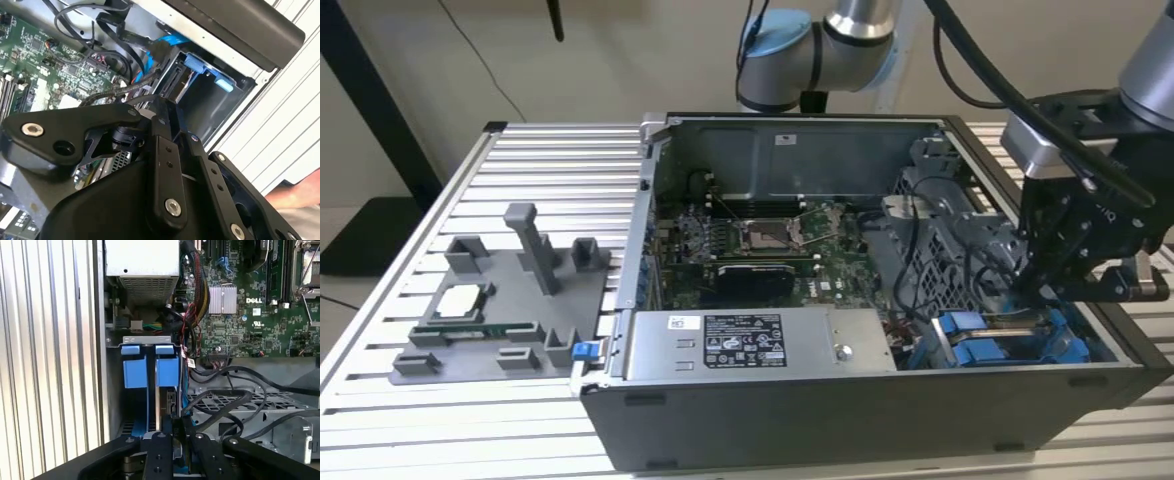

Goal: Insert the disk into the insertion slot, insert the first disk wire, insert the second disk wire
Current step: 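Insert the first disk wire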

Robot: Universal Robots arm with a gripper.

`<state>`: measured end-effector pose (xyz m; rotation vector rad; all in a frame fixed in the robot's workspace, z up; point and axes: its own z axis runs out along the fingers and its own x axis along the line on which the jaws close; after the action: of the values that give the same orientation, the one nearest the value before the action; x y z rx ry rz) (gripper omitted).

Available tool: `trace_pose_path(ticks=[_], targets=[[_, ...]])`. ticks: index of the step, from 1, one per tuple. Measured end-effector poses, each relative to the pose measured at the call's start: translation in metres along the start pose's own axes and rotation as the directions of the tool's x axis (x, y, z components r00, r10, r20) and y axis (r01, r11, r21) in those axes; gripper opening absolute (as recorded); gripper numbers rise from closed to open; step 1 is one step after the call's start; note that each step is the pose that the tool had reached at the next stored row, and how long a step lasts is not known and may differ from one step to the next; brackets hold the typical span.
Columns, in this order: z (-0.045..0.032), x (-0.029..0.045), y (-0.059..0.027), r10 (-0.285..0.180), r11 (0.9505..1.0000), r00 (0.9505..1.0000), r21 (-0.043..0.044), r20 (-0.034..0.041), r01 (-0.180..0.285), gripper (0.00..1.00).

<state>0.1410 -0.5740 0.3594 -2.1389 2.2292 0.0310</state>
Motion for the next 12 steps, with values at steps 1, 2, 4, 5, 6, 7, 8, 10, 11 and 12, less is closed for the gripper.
trace_pose_path(ticks=[1,2,4,5,6,7,8,10,11,12], targets=[[0.0008,0.0009,-0.0018,0.000,1.0000,1.0000,-0.0019,0.0010,0.000,0.00],[0.0018,0.0015,-0.0034,0.000,1.0000,1.0000,-0.0036,0.0022,0.000,0.00],[0.0040,0.0017,-0.0050,0.000,1.0000,1.0000,-0.0051,0.0052,0.000,0.00],[0.0053,0.0018,-0.0057,0.000,1.0000,1.0000,-0.0055,0.0059,0.000,0.00],[0.0067,0.0019,-0.0065,0.001,1.0000,1.0000,-0.0061,0.0061,0.000,0.00],[0.0084,0.0019,-0.0079,0.001,1.0000,1.0000,-0.0070,0.0061,-0.001,0.00],[0.0099,0.0019,-0.0095,0.001,1.0000,1.0000,-0.0081,0.0062,-0.001,0.00],[0.0125,0.0019,-0.0118,0.001,1.0000,1.0000,-0.0087,0.0061,-0.001,0.00],[0.0134,0.0018,-0.0124,0.001,1.0000,1.0000,-0.0088,0.0062,-0.001,0.00],[0.0141,0.0016,-0.0126,0.001,1.0000,1.0000,-0.0088,0.0064,-0.001,0.00]])
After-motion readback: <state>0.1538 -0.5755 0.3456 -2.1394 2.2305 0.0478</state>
